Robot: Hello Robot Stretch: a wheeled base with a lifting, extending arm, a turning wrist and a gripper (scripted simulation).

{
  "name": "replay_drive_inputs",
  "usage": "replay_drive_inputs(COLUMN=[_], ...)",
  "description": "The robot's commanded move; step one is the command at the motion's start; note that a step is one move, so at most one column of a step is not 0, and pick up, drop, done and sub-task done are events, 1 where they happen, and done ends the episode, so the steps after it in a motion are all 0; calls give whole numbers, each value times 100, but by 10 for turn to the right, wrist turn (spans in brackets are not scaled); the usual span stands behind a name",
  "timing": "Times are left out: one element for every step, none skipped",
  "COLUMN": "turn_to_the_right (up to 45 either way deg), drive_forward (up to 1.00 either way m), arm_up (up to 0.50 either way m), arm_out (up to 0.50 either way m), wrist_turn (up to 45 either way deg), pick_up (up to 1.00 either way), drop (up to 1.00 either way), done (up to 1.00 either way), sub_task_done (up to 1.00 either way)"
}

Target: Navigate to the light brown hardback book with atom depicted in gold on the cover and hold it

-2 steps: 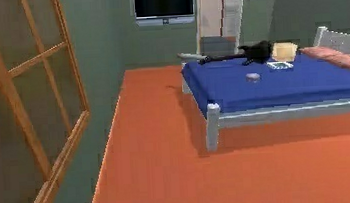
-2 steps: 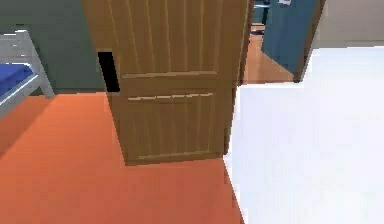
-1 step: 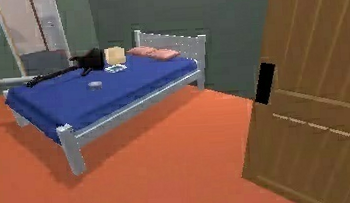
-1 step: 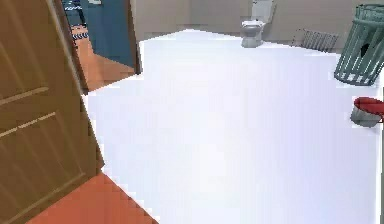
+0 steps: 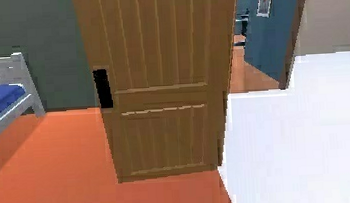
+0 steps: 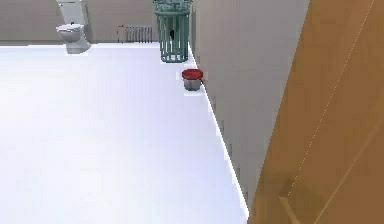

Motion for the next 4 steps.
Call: replay_drive_inputs(turn_to_the_right=[0,-450,-420,0], drive_forward=[5,0,0,20], arm_up=[0,0,0,0], arm_out=[0,0,0,0], wrist_turn=[0,0,0,0], pick_up=[0,0,0,0], drop=[0,0,0,0], done=[0,0,0,0], sub_task_done=[0,0,0,0])
